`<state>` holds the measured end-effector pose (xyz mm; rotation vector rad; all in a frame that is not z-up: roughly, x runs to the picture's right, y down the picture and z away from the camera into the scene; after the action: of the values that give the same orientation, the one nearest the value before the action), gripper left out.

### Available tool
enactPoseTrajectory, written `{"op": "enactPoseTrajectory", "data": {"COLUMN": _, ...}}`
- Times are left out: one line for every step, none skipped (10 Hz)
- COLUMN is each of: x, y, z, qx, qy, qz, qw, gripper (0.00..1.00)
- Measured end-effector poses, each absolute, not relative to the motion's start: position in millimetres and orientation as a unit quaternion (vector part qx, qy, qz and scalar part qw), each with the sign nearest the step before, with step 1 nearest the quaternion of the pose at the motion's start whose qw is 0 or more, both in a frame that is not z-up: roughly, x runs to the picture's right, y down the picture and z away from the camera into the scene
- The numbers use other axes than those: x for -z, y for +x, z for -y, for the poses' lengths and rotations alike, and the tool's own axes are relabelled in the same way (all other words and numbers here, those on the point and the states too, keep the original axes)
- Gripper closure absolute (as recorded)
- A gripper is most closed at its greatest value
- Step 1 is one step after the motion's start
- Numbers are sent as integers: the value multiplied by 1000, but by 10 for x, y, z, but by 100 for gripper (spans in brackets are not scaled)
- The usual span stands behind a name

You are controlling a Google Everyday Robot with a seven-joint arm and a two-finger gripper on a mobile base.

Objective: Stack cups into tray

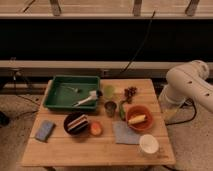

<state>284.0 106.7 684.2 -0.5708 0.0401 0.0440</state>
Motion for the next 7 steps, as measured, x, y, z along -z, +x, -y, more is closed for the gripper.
{"op": "enactPoseTrajectory", "data": {"x": -6842, "y": 2840, "z": -1067, "qx": -22, "qy": -282, "qz": -20, "qw": 959, "gripper": 35}}
{"op": "enactPoseTrajectory", "data": {"x": -6842, "y": 2841, "z": -1067, "qx": -22, "qy": -282, "qz": -20, "qw": 959, "gripper": 35}}
{"op": "enactPoseTrajectory", "data": {"x": -6842, "y": 2840, "z": -1067, "qx": -22, "qy": -281, "qz": -20, "qw": 959, "gripper": 35}}
{"op": "enactPoseTrajectory", "data": {"x": -6843, "y": 2841, "z": -1060, "qx": -22, "qy": -281, "qz": -20, "qw": 959, "gripper": 35}}
{"op": "enactPoseTrajectory", "data": {"x": -6849, "y": 2840, "z": -1063, "qx": -20, "qy": -282, "qz": -19, "qw": 959, "gripper": 35}}
{"op": "enactPoseTrajectory", "data": {"x": -6841, "y": 2847, "z": -1153, "qx": -13, "qy": -289, "qz": -16, "qw": 957, "gripper": 35}}
{"op": "enactPoseTrajectory", "data": {"x": -6801, "y": 2847, "z": -1256, "qx": -9, "qy": -291, "qz": -12, "qw": 957, "gripper": 35}}
